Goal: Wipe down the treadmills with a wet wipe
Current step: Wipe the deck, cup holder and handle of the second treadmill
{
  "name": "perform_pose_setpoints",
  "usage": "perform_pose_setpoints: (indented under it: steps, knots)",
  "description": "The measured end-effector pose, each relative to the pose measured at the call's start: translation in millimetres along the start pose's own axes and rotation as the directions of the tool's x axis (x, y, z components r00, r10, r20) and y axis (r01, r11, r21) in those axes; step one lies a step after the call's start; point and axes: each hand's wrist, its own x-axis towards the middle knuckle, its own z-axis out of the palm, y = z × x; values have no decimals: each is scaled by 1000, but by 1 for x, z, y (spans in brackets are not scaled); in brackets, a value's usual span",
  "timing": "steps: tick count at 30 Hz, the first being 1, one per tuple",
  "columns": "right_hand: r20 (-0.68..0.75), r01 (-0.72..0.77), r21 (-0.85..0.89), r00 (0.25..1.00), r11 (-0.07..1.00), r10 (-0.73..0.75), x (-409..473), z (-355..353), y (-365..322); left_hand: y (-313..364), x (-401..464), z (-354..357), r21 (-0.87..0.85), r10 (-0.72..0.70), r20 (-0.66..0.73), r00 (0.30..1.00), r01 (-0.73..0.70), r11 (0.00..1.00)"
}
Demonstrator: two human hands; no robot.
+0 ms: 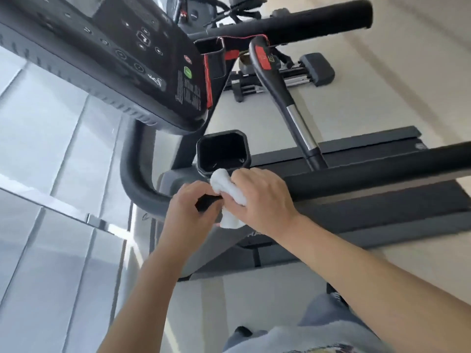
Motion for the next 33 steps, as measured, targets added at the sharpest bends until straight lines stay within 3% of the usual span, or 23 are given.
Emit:
perform_pose_setpoints:
  steps: [3,8,12,16,22,25,28,30,31,33]
  knots:
    - [-10,-24,-100,1000,995,23,-13,-17,17,-2,1,-3,17,81,12,997,-81,997]
    - [-258,-326,-227,929,918,266,-33,-69,78,4,10,-4,162,198,79,977,-209,964]
    - [-325,-399,-217,890,891,320,-33,-78,97,11,17,-3,219,281,174,944,-315,923]
    - [-440,-558,-163,779,814,447,-27,-63,82,20,28,0,223,340,255,905,-397,890]
    - [-418,-394,-59,844,917,336,-21,-12,14,29,52,13,157,392,372,842,-473,867]
    - [-452,-419,-52,819,907,352,-23,2,2,29,60,15,137,452,401,797,-540,831]
    - [-506,-460,-115,790,880,347,-29,-1,4,25,73,18,77,546,458,702,-642,763]
    - [-586,-587,-104,689,803,427,-37,-3,11,27,79,24,18,547,540,640,-658,753]
    - [-638,-678,-37,582,734,504,-41,-5,16,29,81,28,-9,531,581,617,-648,762]
    - [-706,-807,172,299,565,642,-45,-9,26,31,84,37,-32,508,633,584,-636,771]
